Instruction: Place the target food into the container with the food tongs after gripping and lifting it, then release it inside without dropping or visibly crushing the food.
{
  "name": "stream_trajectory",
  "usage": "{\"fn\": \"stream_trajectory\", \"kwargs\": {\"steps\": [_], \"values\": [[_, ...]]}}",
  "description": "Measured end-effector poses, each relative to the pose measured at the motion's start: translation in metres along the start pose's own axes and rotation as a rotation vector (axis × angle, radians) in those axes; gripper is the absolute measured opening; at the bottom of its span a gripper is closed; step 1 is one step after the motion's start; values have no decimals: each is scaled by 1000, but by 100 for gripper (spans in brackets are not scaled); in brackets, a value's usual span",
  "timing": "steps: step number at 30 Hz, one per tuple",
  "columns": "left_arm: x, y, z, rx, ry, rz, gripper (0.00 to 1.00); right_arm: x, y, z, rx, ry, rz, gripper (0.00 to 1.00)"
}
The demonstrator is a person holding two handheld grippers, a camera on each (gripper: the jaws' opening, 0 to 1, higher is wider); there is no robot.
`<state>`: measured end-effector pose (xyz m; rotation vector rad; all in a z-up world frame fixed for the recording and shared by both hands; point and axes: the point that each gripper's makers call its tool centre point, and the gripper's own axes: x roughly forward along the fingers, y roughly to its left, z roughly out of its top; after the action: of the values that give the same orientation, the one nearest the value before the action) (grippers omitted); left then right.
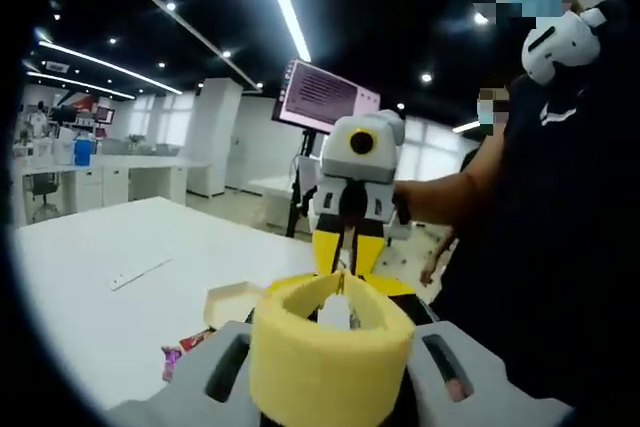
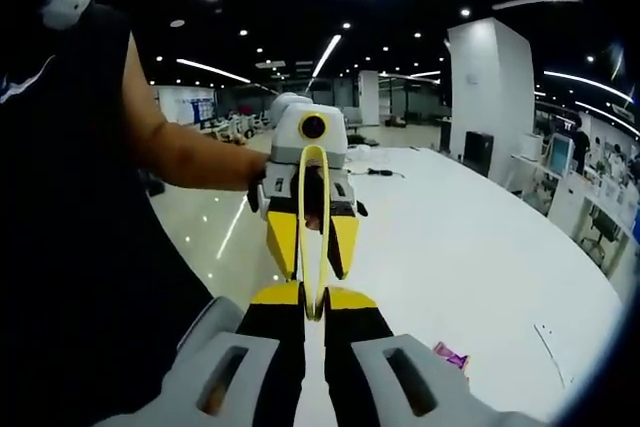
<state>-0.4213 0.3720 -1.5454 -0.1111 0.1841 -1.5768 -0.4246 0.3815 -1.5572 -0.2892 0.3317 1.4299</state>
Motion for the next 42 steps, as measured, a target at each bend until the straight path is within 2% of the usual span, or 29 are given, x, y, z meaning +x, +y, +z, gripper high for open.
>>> {"fn": "stream_trajectory", "kwargs": {"steps": [3, 5, 6, 9, 14, 15, 16, 20, 22, 28, 31, 33, 42], "values": [[0, -4, -6, 1, 25, -22, 14, 0, 1, -3, -3, 11, 6, 4], [1, -5, -19, 18, 101, -29, 17, -2, 2, 0, 4, -5, 8, 4], [4, -7, -20, 10, 106, -34, 17, -3, 2, 1, 1, -6, 8, 4], [6, -3, -11, 14, 57, -20, 15, -2, 2, 2, -4, -5, 10, 4], [6, 1, -10, 19, 75, 3, 11, -2, -2, 2, -9, -8, 0, 3], [2, 2, -22, 14, 146, 6, 5, -4, -3, 3, -3, -14, 0, 3], [5, 4, -17, 30, 110, 15, 5, -5, -7, 5, -11, -22, -10, 3], [6, 4, -16, 27, 97, 21, 6, -5, -6, 2, -9, -15, -9, 3], [6, 2, -15, 1, 91, 11, 8, -5, -4, 3, -7, -20, -2, 3], [3, 0, -11, 9, 67, 13, 12, -6, -3, 5, -12, -21, -4, 3], [-2, 1, 0, 18, 4, 18, 17, -8, -5, 5, -9, -20, -10, 4], [-1, 1, 2, 37, 9, 27, 14, -8, -4, 6, -10, -23, -10, 4], [5, -3, 9, 8, -22, 9, 12, -3, 1, 4, -40, 6, -10, 4]]}}
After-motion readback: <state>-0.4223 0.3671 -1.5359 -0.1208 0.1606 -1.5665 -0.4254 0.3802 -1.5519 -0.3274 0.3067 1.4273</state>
